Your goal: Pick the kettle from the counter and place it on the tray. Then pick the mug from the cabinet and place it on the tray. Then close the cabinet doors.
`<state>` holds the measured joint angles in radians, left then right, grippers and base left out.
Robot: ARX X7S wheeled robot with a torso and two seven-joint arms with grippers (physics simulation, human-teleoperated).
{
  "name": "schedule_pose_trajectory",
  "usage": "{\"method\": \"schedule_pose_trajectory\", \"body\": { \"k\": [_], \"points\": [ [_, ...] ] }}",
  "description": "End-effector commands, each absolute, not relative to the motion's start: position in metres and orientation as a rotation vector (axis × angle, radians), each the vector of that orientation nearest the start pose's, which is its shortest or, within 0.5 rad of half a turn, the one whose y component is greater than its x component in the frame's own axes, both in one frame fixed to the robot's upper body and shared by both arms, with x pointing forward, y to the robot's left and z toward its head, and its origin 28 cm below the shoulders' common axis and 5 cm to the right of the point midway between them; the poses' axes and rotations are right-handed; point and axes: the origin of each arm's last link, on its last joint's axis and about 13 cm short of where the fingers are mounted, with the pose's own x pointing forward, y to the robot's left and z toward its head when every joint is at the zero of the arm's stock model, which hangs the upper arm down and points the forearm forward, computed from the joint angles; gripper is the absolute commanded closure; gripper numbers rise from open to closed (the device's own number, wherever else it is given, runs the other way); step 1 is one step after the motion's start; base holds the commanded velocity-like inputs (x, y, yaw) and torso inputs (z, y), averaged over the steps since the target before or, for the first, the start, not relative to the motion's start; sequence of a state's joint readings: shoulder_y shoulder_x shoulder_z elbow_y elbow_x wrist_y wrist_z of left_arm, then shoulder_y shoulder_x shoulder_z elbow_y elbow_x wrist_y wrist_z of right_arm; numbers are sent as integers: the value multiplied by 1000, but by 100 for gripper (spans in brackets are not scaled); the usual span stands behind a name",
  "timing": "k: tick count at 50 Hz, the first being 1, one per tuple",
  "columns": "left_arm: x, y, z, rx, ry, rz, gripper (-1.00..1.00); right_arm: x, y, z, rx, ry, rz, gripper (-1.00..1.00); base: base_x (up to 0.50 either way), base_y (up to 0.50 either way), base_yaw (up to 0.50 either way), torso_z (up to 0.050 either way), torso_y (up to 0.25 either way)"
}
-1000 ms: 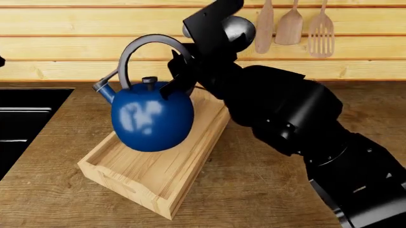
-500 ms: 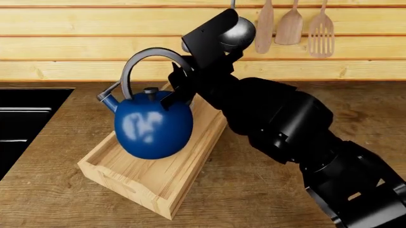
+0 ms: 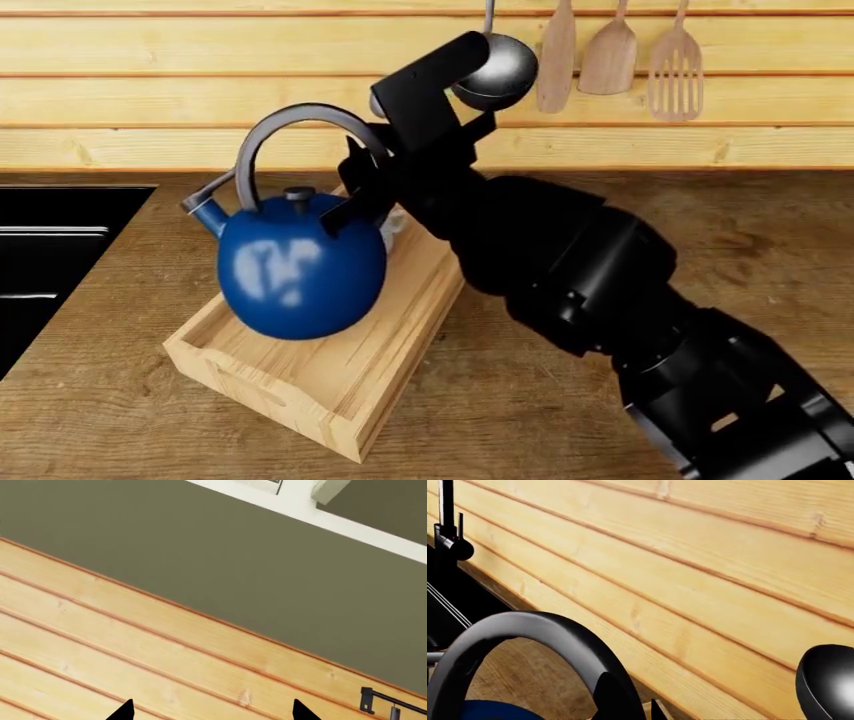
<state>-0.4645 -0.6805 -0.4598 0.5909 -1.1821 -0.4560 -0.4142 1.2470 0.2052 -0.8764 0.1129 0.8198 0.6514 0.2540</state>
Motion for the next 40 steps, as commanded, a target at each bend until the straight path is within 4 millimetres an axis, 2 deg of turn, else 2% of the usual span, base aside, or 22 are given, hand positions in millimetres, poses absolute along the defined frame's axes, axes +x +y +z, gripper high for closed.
{"method": "schedule_pose_trajectory", "body": {
  "k": [1, 25, 26, 40],
  "points": [
    [204, 318, 222, -322, -335, 34, -100, 340, 1, 256, -280, -109, 560, 100, 0, 16, 21, 0, 0],
    [204, 319, 221, -328, -334, 37, -100, 334, -5, 239, -321, -62, 596, 100, 0, 1, 2, 0, 0],
    [204, 319, 221, -329, -334, 37, -100, 333, -5, 239, -327, -61, 601, -100, 0, 0, 0, 0, 0],
    [203, 319, 221, -330, -338, 39, -100, 322, -12, 243, -366, -58, 624, -100, 0, 0, 0, 0, 0]
  ]
}}
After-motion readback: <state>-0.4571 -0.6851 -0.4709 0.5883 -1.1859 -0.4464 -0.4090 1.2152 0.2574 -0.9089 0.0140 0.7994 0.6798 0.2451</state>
